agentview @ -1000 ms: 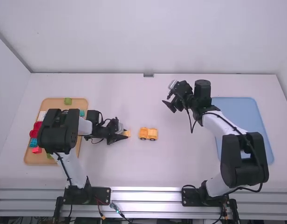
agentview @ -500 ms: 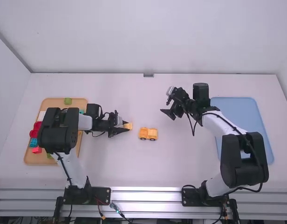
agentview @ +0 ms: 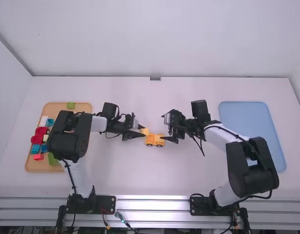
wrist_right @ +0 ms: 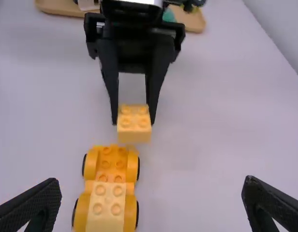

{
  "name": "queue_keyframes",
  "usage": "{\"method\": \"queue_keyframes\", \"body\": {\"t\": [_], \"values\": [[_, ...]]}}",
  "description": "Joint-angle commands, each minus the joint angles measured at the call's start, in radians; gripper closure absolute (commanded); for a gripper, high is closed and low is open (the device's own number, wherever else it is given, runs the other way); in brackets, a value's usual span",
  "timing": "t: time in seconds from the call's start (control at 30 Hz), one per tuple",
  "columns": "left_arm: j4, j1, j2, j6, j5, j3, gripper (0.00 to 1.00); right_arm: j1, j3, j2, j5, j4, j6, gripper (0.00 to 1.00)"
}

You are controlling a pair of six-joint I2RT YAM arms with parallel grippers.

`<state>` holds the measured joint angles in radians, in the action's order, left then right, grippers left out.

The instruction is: Assemble lego blocks to make yellow taxi

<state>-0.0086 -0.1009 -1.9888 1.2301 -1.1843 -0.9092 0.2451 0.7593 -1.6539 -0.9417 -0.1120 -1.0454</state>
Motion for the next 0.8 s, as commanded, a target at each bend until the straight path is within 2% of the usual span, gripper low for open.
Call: {"method": "queue_keyframes", "body": {"t": [0.0,0.17,0.3,0.57,0.77], "values": [[-0.037,-0.026,-0.01,-0.003,0.023,-0.026,0.88,-0.002,-0.074,-0.003,-0.026,-0.094,0.125,0.01],[-0.082,-0.065,-0.01,-0.003,0.068,-0.047,0.95,0.008,-0.19,-0.003,-0.027,-0.28,0.201,0.01],[-0.086,-0.076,-0.01,-0.003,0.071,-0.047,0.95,0.028,-0.224,-0.013,-0.026,-0.312,0.211,0.01],[-0.116,-0.076,-0.01,-0.003,0.076,-0.045,0.96,0.084,-0.186,-0.172,0.014,-0.383,0.214,0.01],[-0.114,-0.085,-0.01,-0.003,0.105,-0.045,0.98,0.067,-0.126,-0.262,0.014,-0.382,0.212,0.01]]}}
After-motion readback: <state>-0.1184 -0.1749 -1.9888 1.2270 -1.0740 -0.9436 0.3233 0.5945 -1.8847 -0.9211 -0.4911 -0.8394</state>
